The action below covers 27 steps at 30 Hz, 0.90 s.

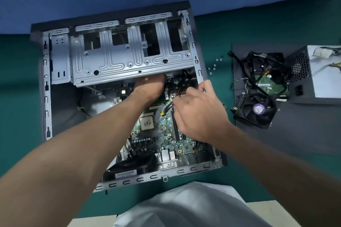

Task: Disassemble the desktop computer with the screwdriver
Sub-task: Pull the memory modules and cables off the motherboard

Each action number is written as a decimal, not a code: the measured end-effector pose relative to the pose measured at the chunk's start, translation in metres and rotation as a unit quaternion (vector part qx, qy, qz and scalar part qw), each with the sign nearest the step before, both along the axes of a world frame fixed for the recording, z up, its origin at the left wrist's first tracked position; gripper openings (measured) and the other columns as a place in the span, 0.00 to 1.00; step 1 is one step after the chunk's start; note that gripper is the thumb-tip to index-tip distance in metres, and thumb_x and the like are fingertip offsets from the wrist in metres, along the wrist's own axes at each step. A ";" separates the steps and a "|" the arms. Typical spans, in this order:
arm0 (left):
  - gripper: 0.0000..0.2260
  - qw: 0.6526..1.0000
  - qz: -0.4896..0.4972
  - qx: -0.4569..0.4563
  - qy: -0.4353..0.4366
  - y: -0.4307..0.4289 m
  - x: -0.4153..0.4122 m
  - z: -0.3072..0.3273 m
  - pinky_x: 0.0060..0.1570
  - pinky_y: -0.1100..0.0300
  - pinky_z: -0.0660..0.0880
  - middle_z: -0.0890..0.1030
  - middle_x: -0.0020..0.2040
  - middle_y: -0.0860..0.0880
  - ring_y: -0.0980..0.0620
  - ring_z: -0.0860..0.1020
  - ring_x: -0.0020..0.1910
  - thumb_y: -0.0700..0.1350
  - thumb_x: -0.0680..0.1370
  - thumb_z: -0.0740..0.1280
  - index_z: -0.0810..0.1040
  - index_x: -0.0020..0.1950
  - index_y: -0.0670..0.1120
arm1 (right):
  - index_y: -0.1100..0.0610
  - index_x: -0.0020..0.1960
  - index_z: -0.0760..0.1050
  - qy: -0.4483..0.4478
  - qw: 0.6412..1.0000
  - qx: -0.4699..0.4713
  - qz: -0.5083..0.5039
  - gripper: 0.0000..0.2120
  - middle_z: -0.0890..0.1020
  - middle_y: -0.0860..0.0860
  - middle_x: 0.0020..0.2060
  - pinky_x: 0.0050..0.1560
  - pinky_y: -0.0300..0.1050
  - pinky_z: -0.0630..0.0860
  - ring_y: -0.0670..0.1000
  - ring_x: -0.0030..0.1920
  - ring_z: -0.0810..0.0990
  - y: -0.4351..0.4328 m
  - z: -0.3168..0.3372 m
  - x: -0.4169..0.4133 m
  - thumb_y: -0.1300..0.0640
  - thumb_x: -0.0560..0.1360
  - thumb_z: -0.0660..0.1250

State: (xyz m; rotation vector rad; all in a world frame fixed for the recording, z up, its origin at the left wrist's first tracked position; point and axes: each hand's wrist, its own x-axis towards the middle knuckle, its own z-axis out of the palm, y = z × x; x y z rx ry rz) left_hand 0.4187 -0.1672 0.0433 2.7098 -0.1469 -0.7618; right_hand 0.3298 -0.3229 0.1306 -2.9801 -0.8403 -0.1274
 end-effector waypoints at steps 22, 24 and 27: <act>0.03 0.999 0.000 -0.037 0.022 -0.002 0.041 0.005 0.44 0.63 0.62 0.71 0.46 0.47 0.51 0.69 0.45 0.41 0.83 0.58 0.70 0.53 0.46 | 0.55 0.32 0.70 0.050 0.999 0.003 -0.021 0.11 0.74 0.49 0.24 0.45 0.50 0.62 0.51 0.30 0.65 0.002 0.007 0.002 0.55 0.73 0.59; 0.02 0.999 -0.012 -0.031 0.014 -0.003 0.040 0.003 0.40 0.67 0.59 0.70 0.44 0.47 0.52 0.68 0.45 0.41 0.83 0.58 0.68 0.51 0.47 | 0.56 0.32 0.70 0.050 0.998 0.001 -0.022 0.11 0.74 0.49 0.23 0.45 0.51 0.63 0.51 0.30 0.66 0.002 0.007 0.002 0.55 0.73 0.59; 0.03 1.000 -0.007 -0.019 0.019 -0.007 0.037 0.000 0.42 0.65 0.60 0.74 0.45 0.46 0.51 0.70 0.47 0.43 0.83 0.56 0.69 0.51 0.47 | 0.56 0.32 0.70 0.050 0.998 0.001 -0.024 0.12 0.74 0.49 0.23 0.45 0.50 0.62 0.51 0.30 0.65 0.003 0.006 0.002 0.55 0.73 0.58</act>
